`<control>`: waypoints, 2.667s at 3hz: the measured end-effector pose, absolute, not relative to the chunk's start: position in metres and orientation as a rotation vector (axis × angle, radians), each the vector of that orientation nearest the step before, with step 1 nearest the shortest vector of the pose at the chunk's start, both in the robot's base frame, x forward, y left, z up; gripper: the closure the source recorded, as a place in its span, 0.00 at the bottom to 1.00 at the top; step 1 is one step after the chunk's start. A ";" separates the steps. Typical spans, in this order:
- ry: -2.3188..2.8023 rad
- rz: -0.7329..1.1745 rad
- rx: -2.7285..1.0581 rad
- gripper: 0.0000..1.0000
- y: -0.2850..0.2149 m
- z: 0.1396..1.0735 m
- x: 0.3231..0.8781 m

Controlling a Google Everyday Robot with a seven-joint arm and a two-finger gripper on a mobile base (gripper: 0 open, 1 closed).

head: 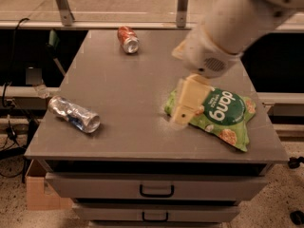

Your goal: Move redbull can near coke can

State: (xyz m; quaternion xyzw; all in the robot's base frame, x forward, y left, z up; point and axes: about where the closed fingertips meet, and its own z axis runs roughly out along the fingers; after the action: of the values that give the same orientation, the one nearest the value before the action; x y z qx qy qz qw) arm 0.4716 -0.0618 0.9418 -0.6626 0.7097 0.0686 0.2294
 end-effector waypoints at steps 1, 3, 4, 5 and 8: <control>1.850 0.301 -1.839 0.00 0.009 0.926 0.494; 1.812 0.547 -1.837 0.00 0.109 0.873 0.499; 1.815 0.631 -1.824 0.00 0.140 0.853 0.492; 1.824 0.676 -1.790 0.17 0.163 0.844 0.487; 1.863 0.557 -1.636 0.88 0.146 0.861 0.526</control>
Offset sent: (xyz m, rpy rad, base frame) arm 0.0491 0.1918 -0.0799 0.2652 0.1534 0.1277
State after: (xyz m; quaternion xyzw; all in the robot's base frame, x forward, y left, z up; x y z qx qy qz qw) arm 0.5259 0.1464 0.8606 -0.6151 0.7003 0.2095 0.2955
